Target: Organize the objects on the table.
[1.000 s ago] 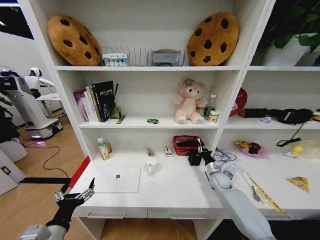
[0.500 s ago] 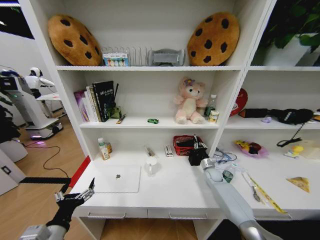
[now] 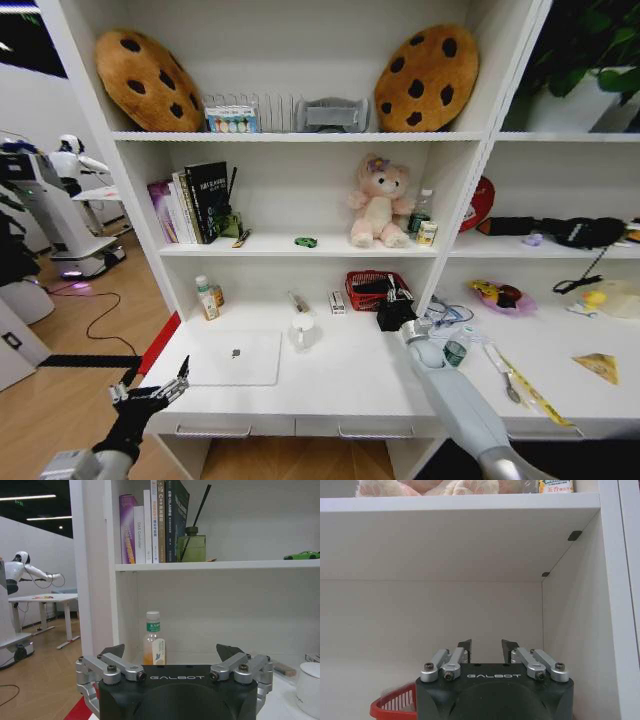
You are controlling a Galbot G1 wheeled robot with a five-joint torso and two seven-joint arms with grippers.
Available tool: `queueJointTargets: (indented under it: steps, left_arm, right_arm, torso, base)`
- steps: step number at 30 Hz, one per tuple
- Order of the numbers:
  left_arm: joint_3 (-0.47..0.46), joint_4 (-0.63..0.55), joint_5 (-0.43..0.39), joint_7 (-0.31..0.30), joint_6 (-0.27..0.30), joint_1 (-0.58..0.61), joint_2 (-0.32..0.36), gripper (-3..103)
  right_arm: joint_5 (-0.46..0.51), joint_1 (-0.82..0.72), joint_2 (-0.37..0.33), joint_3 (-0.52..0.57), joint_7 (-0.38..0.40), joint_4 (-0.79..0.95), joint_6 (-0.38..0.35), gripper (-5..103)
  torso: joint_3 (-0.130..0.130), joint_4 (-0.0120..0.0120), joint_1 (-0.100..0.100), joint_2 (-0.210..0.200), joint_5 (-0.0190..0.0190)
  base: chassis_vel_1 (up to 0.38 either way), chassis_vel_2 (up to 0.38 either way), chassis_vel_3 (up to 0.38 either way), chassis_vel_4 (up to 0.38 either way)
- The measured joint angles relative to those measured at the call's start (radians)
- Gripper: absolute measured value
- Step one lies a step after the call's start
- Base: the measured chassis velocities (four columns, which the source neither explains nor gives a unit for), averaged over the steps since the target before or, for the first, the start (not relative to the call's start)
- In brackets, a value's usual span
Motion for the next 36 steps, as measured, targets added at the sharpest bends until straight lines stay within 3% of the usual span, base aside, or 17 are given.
queueJointTargets:
  steps: [1,2,6,7,9,11,14,16,20,26,29,30,33,34,36]
  left_arm:
    - [0.0,0.0,0.0,0.0,0.0,0.0,0.0,100]
    - [0.0,0.0,0.0,0.0,0.0,0.0,0.0,100]
    - [0.0,0.0,0.0,0.0,0.0,0.0,0.0,100]
    - [0.0,0.0,0.0,0.0,0.0,0.0,0.0,100]
    - [0.0,0.0,0.0,0.0,0.0,0.0,0.0,100]
    - [0.0,0.0,0.0,0.0,0.0,0.0,0.0,100]
    - [0.0,0.0,0.0,0.0,0.0,0.0,0.0,100]
    - [0.0,0.0,0.0,0.0,0.0,0.0,0.0,100]
    - [0.0,0.0,0.0,0.0,0.0,0.0,0.0,100]
    - [0.0,0.0,0.0,0.0,0.0,0.0,0.0,100]
    - [0.0,0.0,0.0,0.0,0.0,0.0,0.0,100]
    - [0.0,0.0,0.0,0.0,0.0,0.0,0.0,100]
    - [0.0,0.0,0.0,0.0,0.0,0.0,0.0,100]
    - [0.0,0.0,0.0,0.0,0.0,0.0,0.0,100]
    - [0.0,0.0,0.0,0.0,0.0,0.0,0.0,100]
  right_arm:
    - [0.001,-0.005,-0.005,0.0,-0.002,0.006,-0.002,38]
    - [0.008,-0.014,-0.015,0.0,-0.004,0.02,-0.005,49]
    - [0.031,-0.041,-0.036,0.004,-0.006,0.068,-0.022,54]
    - [0.054,-0.072,-0.055,0.007,-0.019,0.12,-0.041,65]
    - [0.07,-0.101,-0.071,0.007,-0.026,0.166,-0.054,71]
    - [0.088,-0.173,-0.115,0.005,-0.002,0.289,-0.11,82]
    - [0.101,-0.216,-0.137,0.002,0.026,0.361,-0.145,87]
    - [0.126,-0.273,-0.162,0.003,0.066,0.47,-0.19,96]
    - [0.164,-0.351,-0.18,0.022,0.101,0.582,-0.234,100]
    - [0.249,-0.545,-0.195,0.067,0.222,0.744,-0.345,100]
    - [0.309,-0.606,-0.198,0.077,0.303,0.788,-0.44,100]
    - [0.309,-0.606,-0.198,0.077,0.303,0.788,-0.44,100]
    - [0.358,-0.601,-0.209,0.1,0.379,0.776,-0.551,100]
    - [0.358,-0.601,-0.209,0.1,0.379,0.776,-0.551,100]
    - [0.434,-0.548,-0.231,0.105,0.39,0.736,-0.614,100]
  torso:
    - [0.0,0.0,0.0,0.0,0.0]
    - [0.0,-0.0001,0.0,0.0,0.0]
    - [0.0,0.0001,0.0,0.0,0.0001]
    - [0.0,0.0,0.0,0.0,-0.0001]
    - [0.0,-0.0002,0.0,0.0,0.0]
    - [0.0,-0.0002,0.0,0.0,-0.0003]
    - [0.0,-0.0005,0.0,0.0,0.0002]
    - [0.0,0.0,0.0,0.0,-0.0002]
    - [0.0,0.0001,0.0,0.0,0.0]
    - [0.0,-0.0005,0.0,0.0,0.0002]
    - [0.0,-0.0005,0.0,0.0,0.0]
    - [0.0,-0.0005,0.0,0.0,0.0]
    - [0.0,-0.0002,0.0,0.0,0.0]
    - [0.0,-0.0002,0.0,0.0,0.0]
    - [0.0,-0.0001,0.0,0.0,0.0001]
  base:
    - [0.0,0.0,0.0,0.0]
    - [0.0,0.0,0.0,0.0]
    - [0.0,0.0,0.0,0.0]
    - [0.0,0.0,0.0,0.0]
    - [0.0,0.0,0.0,0.0]
    - [0.0,0.0,0.0,0.0]
    - [0.0,0.0,0.0,0.0]
    - [0.0,0.0,0.0,0.0]
    - [0.0,0.0,0.0,0.0]
    - [0.0,0.0,0.0,0.0]
    - [0.0,0.0,0.0,0.0]
    - [0.0,0.0,0.0,0.0]
    - [0.0,0.0,0.0,0.0]
    - [0.0,0.0,0.0,0.0]
    - [0.0,0.0,0.0,0.0]
